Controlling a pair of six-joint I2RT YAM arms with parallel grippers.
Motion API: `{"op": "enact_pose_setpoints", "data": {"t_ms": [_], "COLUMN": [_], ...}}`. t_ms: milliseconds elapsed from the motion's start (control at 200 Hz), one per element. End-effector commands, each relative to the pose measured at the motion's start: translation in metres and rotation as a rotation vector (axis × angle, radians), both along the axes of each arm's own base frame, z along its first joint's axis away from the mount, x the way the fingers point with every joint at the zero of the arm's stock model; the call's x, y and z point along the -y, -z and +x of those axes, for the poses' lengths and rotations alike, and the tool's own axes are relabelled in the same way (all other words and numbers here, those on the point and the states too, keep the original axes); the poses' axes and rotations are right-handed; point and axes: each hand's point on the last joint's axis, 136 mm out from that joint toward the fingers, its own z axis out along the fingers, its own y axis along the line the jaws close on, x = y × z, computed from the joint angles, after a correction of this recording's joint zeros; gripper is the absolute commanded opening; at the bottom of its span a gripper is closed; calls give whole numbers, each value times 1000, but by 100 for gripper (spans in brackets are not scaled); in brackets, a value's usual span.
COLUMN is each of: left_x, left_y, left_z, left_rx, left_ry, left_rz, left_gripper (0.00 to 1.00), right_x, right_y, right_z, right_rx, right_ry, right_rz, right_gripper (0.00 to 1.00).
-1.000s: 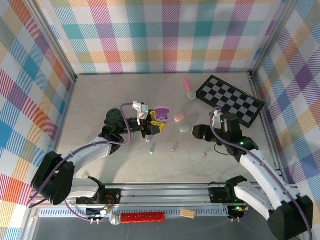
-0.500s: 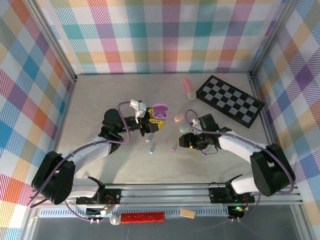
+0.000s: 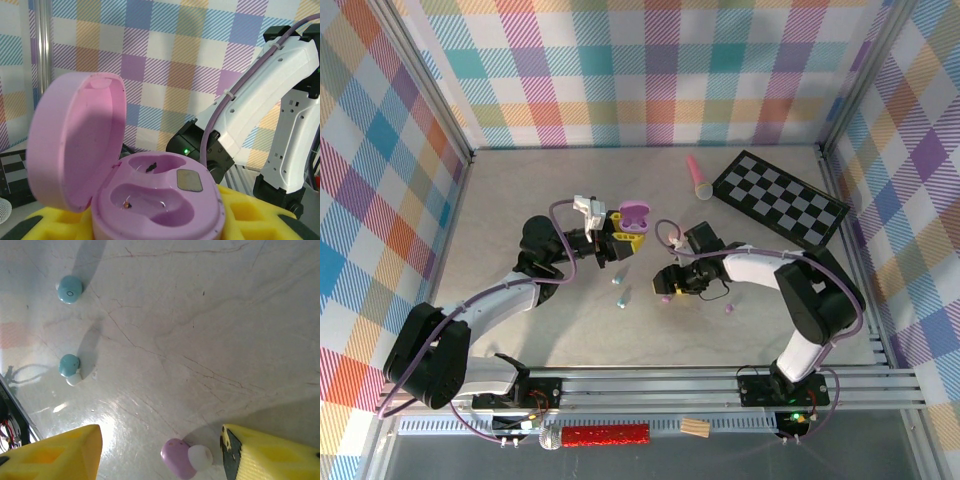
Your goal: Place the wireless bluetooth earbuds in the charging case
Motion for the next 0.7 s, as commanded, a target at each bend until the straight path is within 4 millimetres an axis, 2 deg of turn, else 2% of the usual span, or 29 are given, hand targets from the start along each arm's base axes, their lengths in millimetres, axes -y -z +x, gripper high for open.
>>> {"op": "enact_pose_setpoints", "data": {"t_ms": [0, 380, 625, 695], "left_x": [-4, -6, -12, -14], "left_y": [-13, -12, -11, -10], "left_z": [-3, 0, 8, 10], "left_rx": [52, 42, 41, 40], "left_ry": [4, 3, -27, -31], "left_rz": [-29, -28, -29, -28], "left_gripper": [39, 39, 39, 39], "right_x": [-6, 3, -1, 0], "right_y": [0, -5, -18, -22], "right_z": [1, -29, -31, -26], "right_rx": [16, -15, 5, 37], "right_ry": [-44, -107, -103, -87], "right_rz": [16, 39, 82, 71], "right_gripper": [64, 60, 58, 57]}}
